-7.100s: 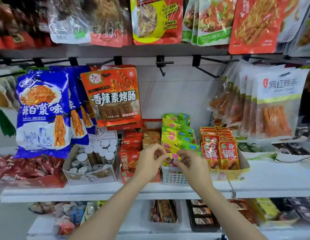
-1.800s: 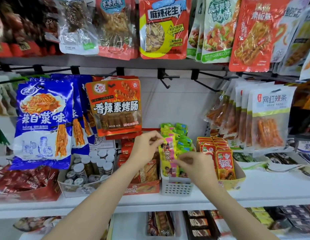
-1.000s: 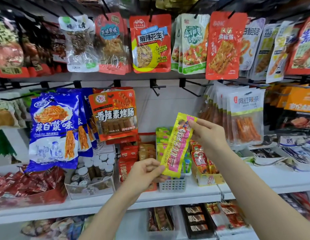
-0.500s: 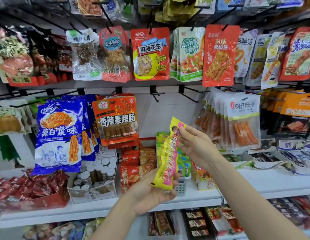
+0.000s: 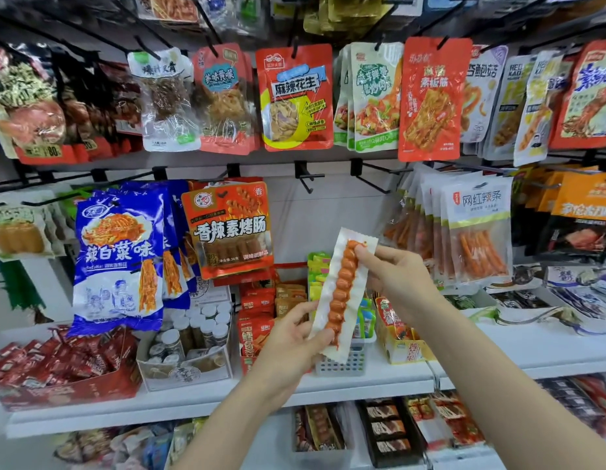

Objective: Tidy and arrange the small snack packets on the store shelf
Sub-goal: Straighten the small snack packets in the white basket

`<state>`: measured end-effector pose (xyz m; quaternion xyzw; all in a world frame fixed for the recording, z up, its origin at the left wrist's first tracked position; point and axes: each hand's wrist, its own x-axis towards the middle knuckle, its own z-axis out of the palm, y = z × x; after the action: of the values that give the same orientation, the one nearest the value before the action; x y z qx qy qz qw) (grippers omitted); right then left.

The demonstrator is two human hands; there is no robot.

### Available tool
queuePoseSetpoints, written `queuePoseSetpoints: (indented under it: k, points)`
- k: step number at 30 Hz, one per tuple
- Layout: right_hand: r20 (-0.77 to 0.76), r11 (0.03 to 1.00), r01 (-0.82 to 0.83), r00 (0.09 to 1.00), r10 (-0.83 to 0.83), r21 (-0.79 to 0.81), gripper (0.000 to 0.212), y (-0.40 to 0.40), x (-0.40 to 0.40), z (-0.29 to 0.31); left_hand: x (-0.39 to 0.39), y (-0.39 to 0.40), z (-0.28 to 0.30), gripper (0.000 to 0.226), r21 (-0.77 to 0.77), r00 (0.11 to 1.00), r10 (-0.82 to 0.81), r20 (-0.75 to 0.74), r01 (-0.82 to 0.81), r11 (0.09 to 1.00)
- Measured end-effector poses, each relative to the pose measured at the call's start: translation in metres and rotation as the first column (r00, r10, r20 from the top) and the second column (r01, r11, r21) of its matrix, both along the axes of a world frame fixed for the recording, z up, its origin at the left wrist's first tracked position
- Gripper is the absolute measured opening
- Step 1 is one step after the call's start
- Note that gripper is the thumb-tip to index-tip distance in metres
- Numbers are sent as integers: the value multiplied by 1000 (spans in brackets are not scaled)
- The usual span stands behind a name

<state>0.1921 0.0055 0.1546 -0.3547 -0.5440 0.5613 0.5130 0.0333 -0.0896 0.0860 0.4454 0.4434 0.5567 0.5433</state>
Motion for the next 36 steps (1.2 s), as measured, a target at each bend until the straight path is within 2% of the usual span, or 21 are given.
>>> queuePoseSetpoints:
  k: [5,7,9,11,13,16,18,20,22,24,26,28,29,31,34,36]
  points:
    - [-21,997,-1,1000,-1,-80,20,1,2,0,-5,-2,1,46,27,1000,-5,-26,6,1000]
    - [-38,995,-25,999,21,-97,23,3,4,-3,-4,-3,-1,46,31,999,-32,19,32,999]
    - [-91,988,-82,993,71,-128,24,3,5,-3,-5,-3,0,44,-13,969,-122,215,127,992]
    - [-151,979,-150,980,129,-139,25,4,6,-3,-6,-2,2,66,-106,850,-204,486,290,951]
    - [-200,971,-206,963,179,-124,27,4,6,-4,-5,0,3,74,-123,745,-236,624,392,912]
    - [-248,959,-266,940,235,-100,21,7,7,-4,-2,1,4,45,-115,722,-225,654,389,914]
    - [-233,958,-265,944,234,-108,27,8,9,-3,-2,3,1,37,-122,732,-184,656,343,931]
    - [-209,960,-243,955,211,-137,35,12,12,-4,-3,7,-1,36,-135,803,-124,583,246,960]
    - [-184,952,-255,957,224,-171,35,15,16,-4,-4,10,-3,35,-157,928,-23,373,88,984]
    - [-122,945,-262,963,241,-194,45,18,19,-2,-3,10,-5,41,-135,987,77,144,-57,989]
    - [49,962,-239,968,248,-135,49,19,20,0,-4,9,-8,41,-99,986,169,15,-166,981]
    - [253,982,-187,951,176,21,30,20,19,-2,-5,9,-10,30,-66,976,210,-55,-214,975]
    - [298,987,-144,947,116,74,21,21,19,-1,-7,9,-12,24,-56,974,211,-87,-217,975]
    - [359,990,-82,933,37,112,18,25,23,3,-13,11,-15,13,-47,968,196,-156,-205,978]
    - [544,981,-125,839,23,151,19,31,31,8,-28,18,-20,2,-12,924,230,-307,-246,969]
    - [655,966,-160,756,-13,205,27,31,30,9,-34,26,-23,3,79,839,310,-447,-308,948]
